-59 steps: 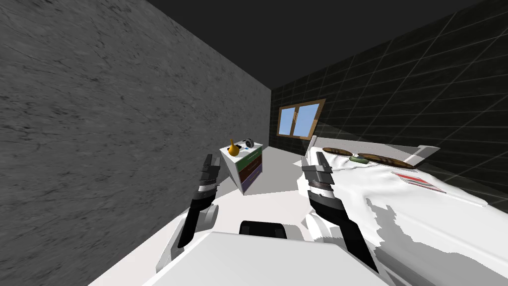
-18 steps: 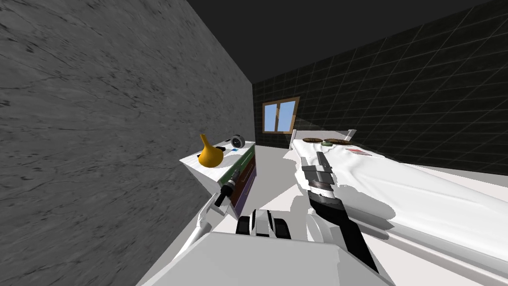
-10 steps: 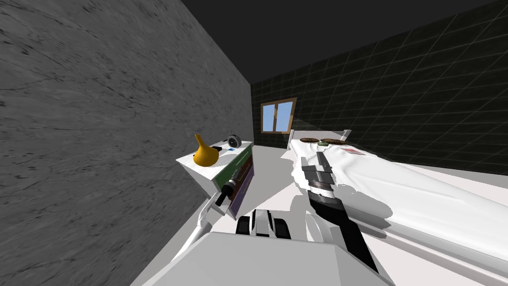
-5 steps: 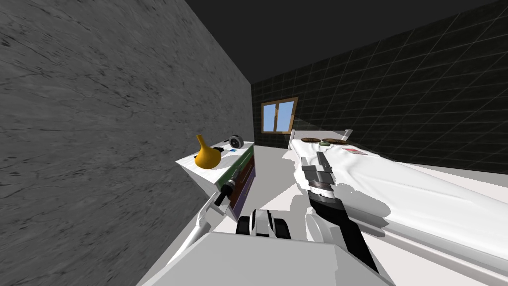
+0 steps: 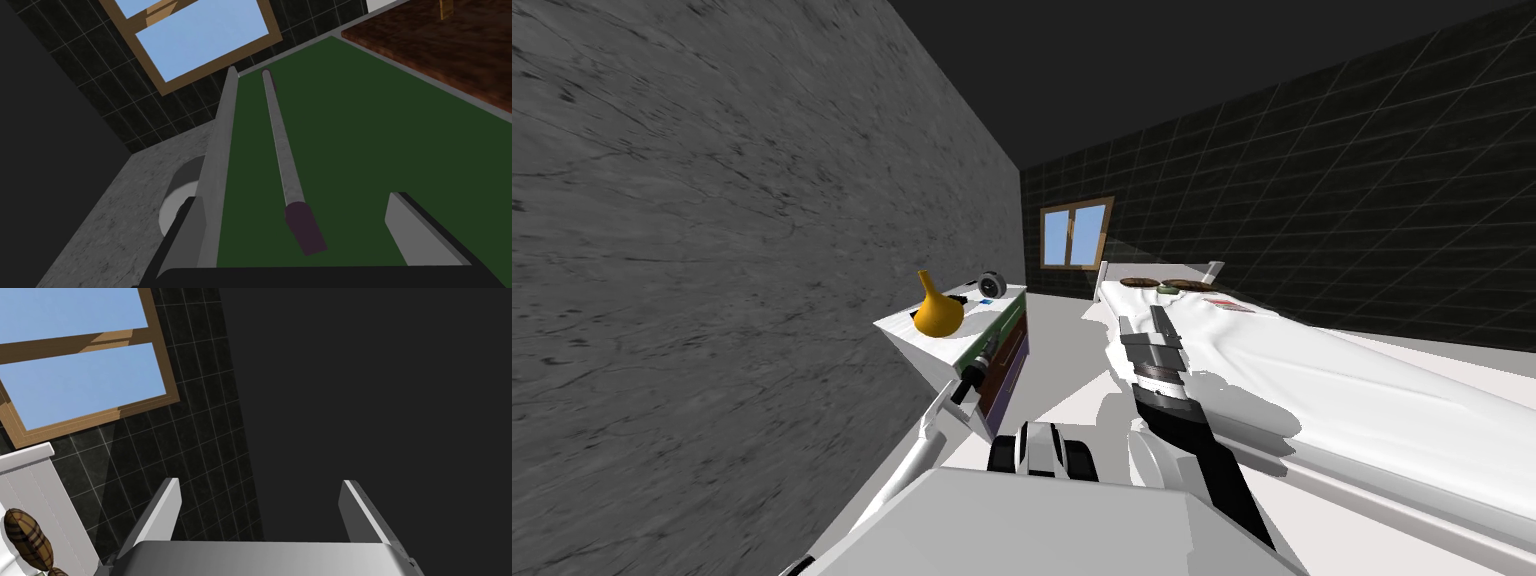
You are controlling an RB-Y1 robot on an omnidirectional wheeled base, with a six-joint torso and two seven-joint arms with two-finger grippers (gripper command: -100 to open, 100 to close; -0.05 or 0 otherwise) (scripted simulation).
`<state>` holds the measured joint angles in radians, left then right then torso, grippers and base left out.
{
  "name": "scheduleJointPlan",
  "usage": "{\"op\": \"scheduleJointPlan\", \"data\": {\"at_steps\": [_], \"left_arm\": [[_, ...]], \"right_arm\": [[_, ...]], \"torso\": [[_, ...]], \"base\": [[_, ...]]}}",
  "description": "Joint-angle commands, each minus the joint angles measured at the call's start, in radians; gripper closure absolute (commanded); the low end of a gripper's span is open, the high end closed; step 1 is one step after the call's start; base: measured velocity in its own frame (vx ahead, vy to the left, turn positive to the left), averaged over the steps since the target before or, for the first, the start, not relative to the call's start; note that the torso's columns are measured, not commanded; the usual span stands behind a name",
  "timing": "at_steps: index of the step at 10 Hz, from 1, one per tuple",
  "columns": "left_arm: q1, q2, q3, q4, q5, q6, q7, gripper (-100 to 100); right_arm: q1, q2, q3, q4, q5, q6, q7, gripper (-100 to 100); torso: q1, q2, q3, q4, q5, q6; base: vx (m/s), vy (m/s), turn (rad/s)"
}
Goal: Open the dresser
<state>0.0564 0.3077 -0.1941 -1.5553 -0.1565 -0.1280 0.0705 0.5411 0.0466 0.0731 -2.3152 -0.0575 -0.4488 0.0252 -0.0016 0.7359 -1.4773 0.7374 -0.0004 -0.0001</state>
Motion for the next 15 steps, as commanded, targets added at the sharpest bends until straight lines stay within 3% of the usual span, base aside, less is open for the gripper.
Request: {"op": "scheduleJointPlan", "data": {"at_steps": [1,3,4,6,7,8,10,11,13,14,15], "left_arm": [[-0.075,-0.031,0.018,0.075,0.003,-0.026,-0.02,-100],[-0.089,-0.031,0.018,0.127,0.003,-0.026,-0.02,-100],[-0.131,-0.061,0.036,0.157,0.006,-0.054,-0.041,-100],[-0.176,-0.061,0.036,0.229,0.006,-0.054,-0.041,-100],[-0.176,-0.061,0.036,0.242,0.006,-0.054,-0.041,-100],[-0.223,-0.092,0.054,0.279,0.009,-0.082,-0.061,-100],[-0.262,-0.092,0.054,0.358,0.009,-0.082,-0.061,-100],[-0.305,-0.122,0.072,0.395,0.012,-0.109,-0.081,-100],[-0.349,-0.122,0.072,0.458,0.012,-0.109,-0.081,-100],[-0.386,-0.153,0.09,0.5,0.014,-0.137,-0.102,-100],[-0.412,-0.153,0.09,0.531,0.014,-0.137,-0.102,-100]], "right_arm": [[0.0,0.0,0.0,0.0,0.0,0.0,0.0,0],[0.0,0.0,0.0,0.0,0.0,0.0,0.0,0],[0.0,0.0,0.0,0.0,0.0,0.0,0.0,0],[0.0,0.0,0.0,0.0,0.0,0.0,0.0,0],[0.0,0.0,0.0,0.0,0.0,0.0,0.0,0],[0.0,0.0,0.0,0.0,0.0,0.0,0.0,0],[0.0,0.0,0.0,0.0,0.0,0.0,0.0,0],[0.0,0.0,0.0,0.0,0.0,0.0,0.0,0],[0.0,0.0,0.0,0.0,0.0,0.0,0.0,0],[0.0,0.0,0.0,0.0,0.0,0.0,0.0,0],[0.0,0.0,0.0,0.0,0.0,0.0,0.0,0]], "torso": [[0.003,0.002,0.001,0.0,0.001,0.0],[0.002,0.001,0.001,0.0,0.001,0.0],[0.001,0.0,0.0,0.0,0.0,0.0],[0.004,0.001,0.001,0.002,0.0,0.0],[0.003,-0.002,-0.001,0.001,0.0,-0.001],[0.004,-0.005,-0.003,-0.001,0.001,-0.001],[0.008,-0.005,-0.002,0.001,0.001,-0.001],[0.007,-0.008,-0.004,-0.001,0.001,-0.002],[0.007,-0.005,-0.002,0.002,0.0,-0.002],[0.006,-0.009,-0.004,0.001,0.0,-0.002],[0.007,-0.007,-0.004,0.001,0.0,-0.001]], "base": [[-0.056,0.032,0.019],[-0.017,0.014,-0.005],[-0.061,0.03,0.046],[-0.049,0.024,0.003],[-0.005,-0.003,-0.009],[-0.051,0.032,0.055],[-0.051,0.021,-0.006],[-0.066,0.033,0.038],[-0.044,0.025,0.014],[-0.05,0.034,0.034],[-0.061,0.033,0.016]]}}
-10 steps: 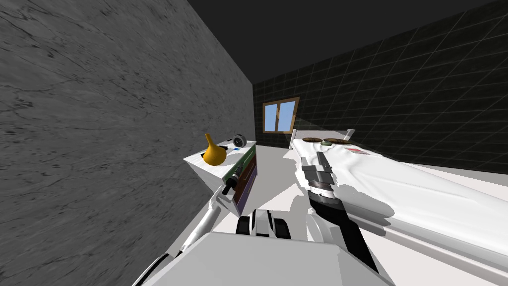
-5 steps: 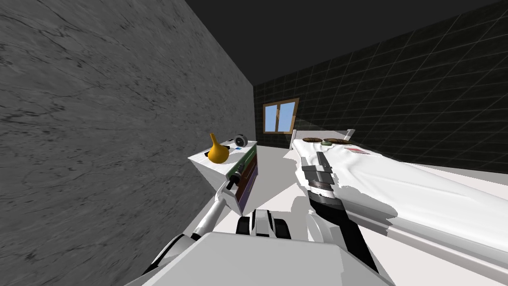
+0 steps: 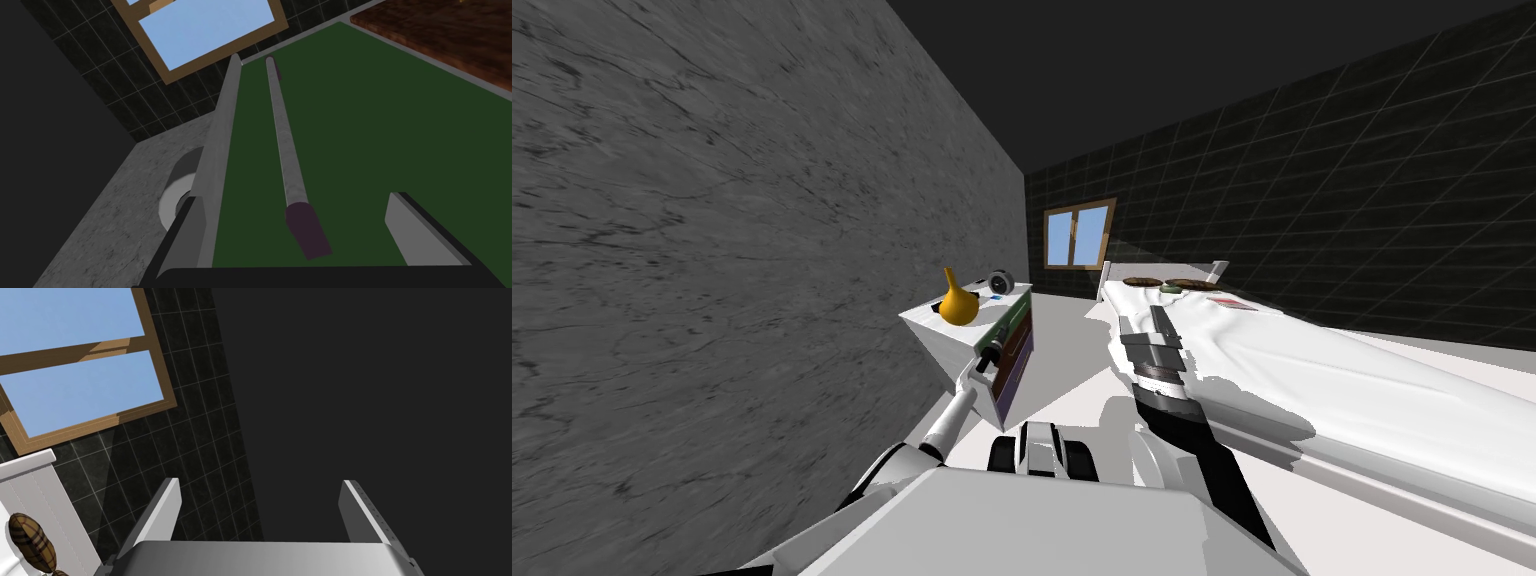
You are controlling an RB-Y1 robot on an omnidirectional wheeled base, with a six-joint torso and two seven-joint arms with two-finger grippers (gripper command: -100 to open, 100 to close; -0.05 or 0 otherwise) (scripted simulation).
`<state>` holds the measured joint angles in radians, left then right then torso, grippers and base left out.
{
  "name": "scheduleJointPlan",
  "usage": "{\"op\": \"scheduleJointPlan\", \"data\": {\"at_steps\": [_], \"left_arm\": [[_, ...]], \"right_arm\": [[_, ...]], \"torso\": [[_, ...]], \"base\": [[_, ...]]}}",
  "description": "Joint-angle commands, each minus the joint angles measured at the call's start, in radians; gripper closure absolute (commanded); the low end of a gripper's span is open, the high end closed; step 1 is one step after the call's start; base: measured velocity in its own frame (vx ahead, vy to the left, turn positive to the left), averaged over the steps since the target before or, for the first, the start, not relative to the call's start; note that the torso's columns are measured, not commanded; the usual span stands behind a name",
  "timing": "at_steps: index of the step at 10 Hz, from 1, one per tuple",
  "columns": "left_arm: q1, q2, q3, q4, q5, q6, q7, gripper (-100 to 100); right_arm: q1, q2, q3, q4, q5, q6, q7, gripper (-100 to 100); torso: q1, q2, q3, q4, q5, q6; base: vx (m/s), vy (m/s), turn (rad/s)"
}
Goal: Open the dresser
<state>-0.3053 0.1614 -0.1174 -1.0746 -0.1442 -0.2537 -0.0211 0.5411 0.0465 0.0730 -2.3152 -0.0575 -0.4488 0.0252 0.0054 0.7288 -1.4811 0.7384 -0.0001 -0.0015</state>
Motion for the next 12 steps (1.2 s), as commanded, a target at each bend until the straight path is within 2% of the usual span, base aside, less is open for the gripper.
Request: {"op": "scheduleJointPlan", "data": {"at_steps": [1,2,3,5,6,7,8,9,10,12], "left_arm": [[-0.073,-0.006,0.013,0.091,0.002,-0.011,-0.01,-100],[-0.073,-0.006,0.013,0.108,0.002,-0.011,-0.01,-100],[-0.118,-0.037,0.031,0.147,0.005,-0.039,-0.031,-100],[-0.16,-0.037,0.031,0.201,0.005,-0.039,-0.031,-100],[-0.16,-0.037,0.031,0.223,0.005,-0.039,-0.031,-100],[-0.207,-0.067,0.049,0.262,0.008,-0.067,-0.051,-100],[-0.245,-0.067,0.049,0.314,0.008,-0.067,-0.051,-100],[-0.246,-0.067,0.049,0.339,0.008,-0.067,-0.051,-100],[-0.286,-0.097,0.067,0.364,0.011,-0.094,-0.071,-100],[-0.333,-0.097,0.067,0.443,0.011,-0.094,-0.071,-100]], "right_arm": [[0.0,0.0,0.0,0.0,0.0,0.0,0.0,0],[0.0,0.0,0.0,0.0,0.0,0.0,0.0,0],[0.0,0.0,0.0,0.0,0.0,0.0,0.0,0],[0.0,0.0,0.0,0.0,0.0,0.0,0.0,0],[0.0,0.0,0.0,0.0,0.0,0.0,0.0,0],[0.0,0.0,0.0,0.0,0.0,0.0,0.0,0],[0.0,0.0,0.0,0.0,0.0,0.0,0.0,0],[0.0,0.0,0.0,0.0,0.0,0.0,0.0,0],[0.0,0.0,0.0,0.0,0.0,0.0,0.0,0],[0.0,0.0,0.0,0.0,0.0,0.0,0.0,0]], "torso": [[0.0,0.0,0.0,0.001,0.0,0.0],[-0.001,-0.002,0.0,0.0,0.0,0.0],[-0.001,-0.003,-0.002,-0.002,0.0,0.0],[-0.001,0.002,0.001,-0.001,0.001,0.001],[-0.002,0.002,0.002,-0.001,0.0,0.001],[-0.001,0.0,0.0,-0.003,0.001,0.0],[-0.001,0.003,0.002,-0.002,0.001,0.001],[-0.001,0.006,0.004,0.0,0.001,0.001],[-0.002,0.006,0.003,-0.001,0.001,0.0],[-0.004,0.009,0.005,0.001,0.0,0.001]], "base": [[-0.033,0.018,-0.001],[0.0,0.0,0.0],[-0.031,0.026,0.048],[-0.035,0.031,0.007],[-0.005,0.003,-0.009],[-0.047,0.022,0.061],[-0.055,0.036,0.016],[-0.019,0.023,-0.023],[-0.042,0.042,0.053],[-0.042,0.032,0.003]]}}
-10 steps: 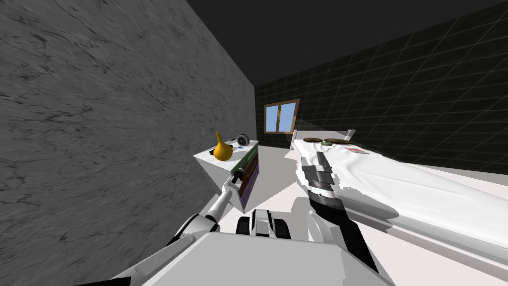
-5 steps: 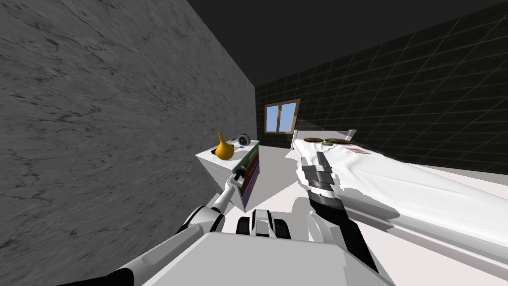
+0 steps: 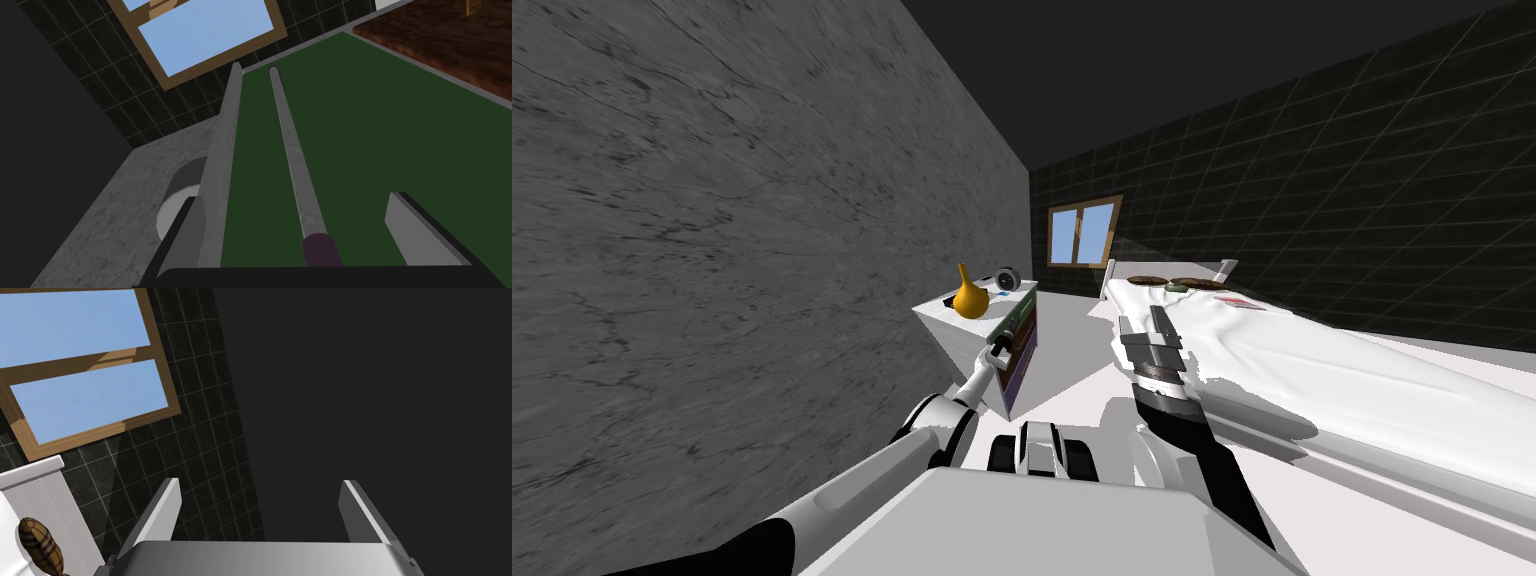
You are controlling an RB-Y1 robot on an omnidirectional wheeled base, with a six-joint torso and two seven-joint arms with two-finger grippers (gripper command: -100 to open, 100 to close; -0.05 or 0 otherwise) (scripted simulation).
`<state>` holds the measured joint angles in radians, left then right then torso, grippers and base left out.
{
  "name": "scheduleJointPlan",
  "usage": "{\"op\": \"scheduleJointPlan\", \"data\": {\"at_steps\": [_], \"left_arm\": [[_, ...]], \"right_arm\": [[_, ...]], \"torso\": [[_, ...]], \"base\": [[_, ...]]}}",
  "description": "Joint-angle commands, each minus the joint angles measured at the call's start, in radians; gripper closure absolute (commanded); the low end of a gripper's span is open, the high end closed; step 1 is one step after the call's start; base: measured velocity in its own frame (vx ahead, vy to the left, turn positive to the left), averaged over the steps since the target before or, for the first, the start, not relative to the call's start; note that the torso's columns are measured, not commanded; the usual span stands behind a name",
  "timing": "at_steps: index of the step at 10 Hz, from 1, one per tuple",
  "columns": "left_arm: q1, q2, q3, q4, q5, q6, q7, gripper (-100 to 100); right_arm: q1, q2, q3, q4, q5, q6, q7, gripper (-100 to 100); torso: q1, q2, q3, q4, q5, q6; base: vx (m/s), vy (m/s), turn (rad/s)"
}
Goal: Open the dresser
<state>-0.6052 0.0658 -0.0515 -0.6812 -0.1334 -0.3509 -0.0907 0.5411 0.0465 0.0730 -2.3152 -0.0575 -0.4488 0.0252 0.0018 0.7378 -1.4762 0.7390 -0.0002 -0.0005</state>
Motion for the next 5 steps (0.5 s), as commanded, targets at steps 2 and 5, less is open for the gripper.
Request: {"op": "scheduleJointPlan", "data": {"at_steps": [2,5], "left_arm": [[-0.086,-0.032,0.019,0.112,0.003,-0.025,-0.022,-100],[-0.119,-0.032,0.019,0.176,0.003,-0.025,-0.022,-100]], "right_arm": [[0.0,0.0,0.0,0.0,0.0,0.0,0.0,0],[0.0,0.0,0.0,0.0,0.0,0.0,0.0,0]], "torso": [[-0.002,-0.002,-0.001,-0.002,0.0,-0.001],[-0.002,0.0,0.0,-0.001,0.0,0.0]], "base": [[-0.021,0.013,0.026],[-0.029,0.022,0.004]]}}
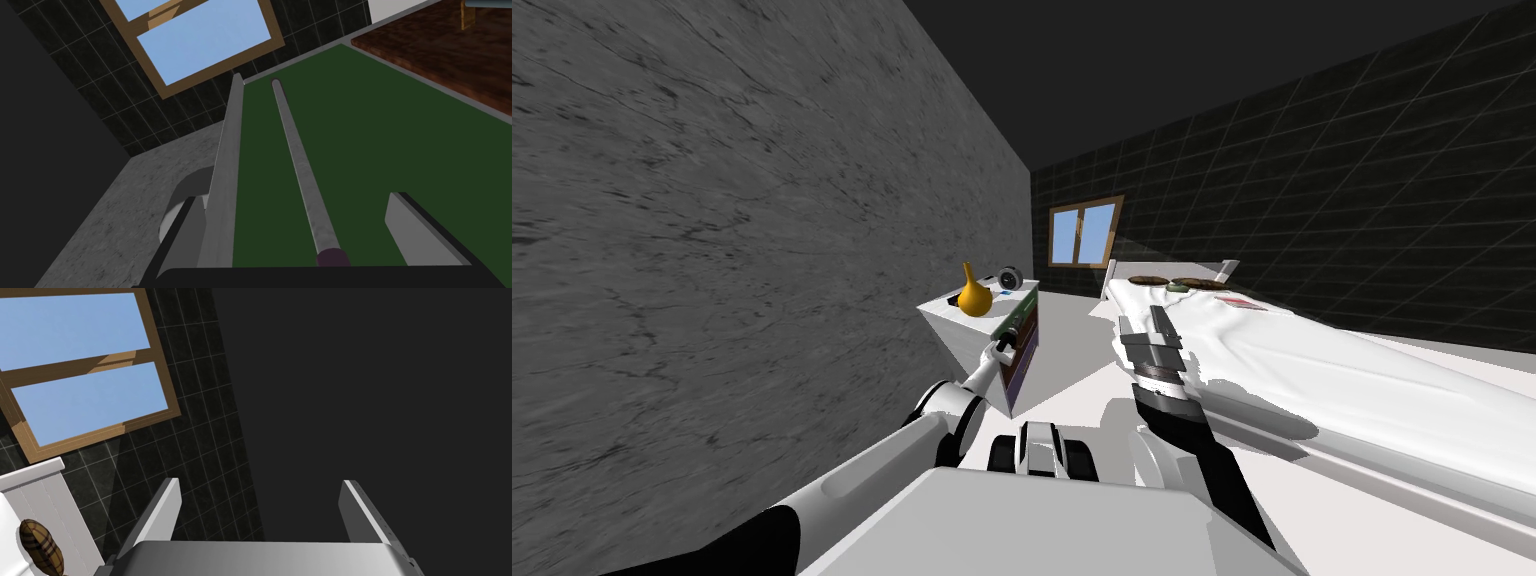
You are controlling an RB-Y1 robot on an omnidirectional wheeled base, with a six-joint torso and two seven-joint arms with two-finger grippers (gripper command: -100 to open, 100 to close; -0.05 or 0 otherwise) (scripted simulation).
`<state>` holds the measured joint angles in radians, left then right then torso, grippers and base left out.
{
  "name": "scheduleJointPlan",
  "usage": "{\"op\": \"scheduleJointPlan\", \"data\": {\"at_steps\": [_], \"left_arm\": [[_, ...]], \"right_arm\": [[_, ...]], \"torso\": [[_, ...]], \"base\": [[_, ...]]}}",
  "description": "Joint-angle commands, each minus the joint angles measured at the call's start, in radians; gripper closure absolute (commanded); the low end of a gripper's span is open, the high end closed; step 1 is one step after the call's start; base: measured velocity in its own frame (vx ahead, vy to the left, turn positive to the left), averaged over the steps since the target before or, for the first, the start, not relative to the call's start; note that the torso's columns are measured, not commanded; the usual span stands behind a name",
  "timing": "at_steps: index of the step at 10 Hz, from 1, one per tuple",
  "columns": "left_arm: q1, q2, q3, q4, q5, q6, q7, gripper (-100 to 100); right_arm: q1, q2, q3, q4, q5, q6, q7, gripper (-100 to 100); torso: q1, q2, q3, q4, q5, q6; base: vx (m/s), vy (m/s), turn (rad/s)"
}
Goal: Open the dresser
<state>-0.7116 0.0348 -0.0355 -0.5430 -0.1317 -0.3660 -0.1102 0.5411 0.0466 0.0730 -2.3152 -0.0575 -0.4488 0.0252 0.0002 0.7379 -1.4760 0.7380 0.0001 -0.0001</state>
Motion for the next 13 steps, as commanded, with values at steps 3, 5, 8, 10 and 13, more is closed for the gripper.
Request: {"op": "scheduleJointPlan", "data": {"at_steps": [3,5,8,10,13], "left_arm": [[0.058,0.029,-0.015,-0.029,-0.002,0.018,0.018,100],[0.103,0.06,-0.033,-0.068,-0.005,0.046,0.038,100],[0.16,0.06,-0.033,-0.19,-0.005,0.046,0.038,100],[0.246,0.09,-0.051,-0.302,-0.008,0.073,0.058,100],[0.308,0.12,-0.069,-0.343,-0.01,0.101,0.079,100]], "right_arm": [[0.0,0.0,0.0,0.0,0.0,0.0,0.0,0],[0.0,0.0,0.0,0.0,0.0,0.0,0.0,0],[0.0,0.0,0.0,0.0,0.0,0.0,0.0,0],[0.0,0.0,0.0,0.0,0.0,0.0,0.0,0],[0.0,0.0,0.0,0.0,0.0,0.0,0.0,0]], "torso": [[-0.002,-0.003,-0.002,-0.001,-0.001,0.0],[0.001,-0.01,-0.006,-0.003,0.0,-0.001],[0.007,-0.009,-0.006,-0.007,0.002,-0.003],[0.004,-0.007,-0.004,-0.003,0.001,-0.005],[0.007,-0.017,-0.01,-0.007,0.002,-0.003]], "base": [[0.038,-0.025,-0.019],[0.057,-0.059,-0.031],[0.017,-0.009,-0.002],[0.049,-0.037,-0.04],[0.056,-0.043,-0.009]]}}
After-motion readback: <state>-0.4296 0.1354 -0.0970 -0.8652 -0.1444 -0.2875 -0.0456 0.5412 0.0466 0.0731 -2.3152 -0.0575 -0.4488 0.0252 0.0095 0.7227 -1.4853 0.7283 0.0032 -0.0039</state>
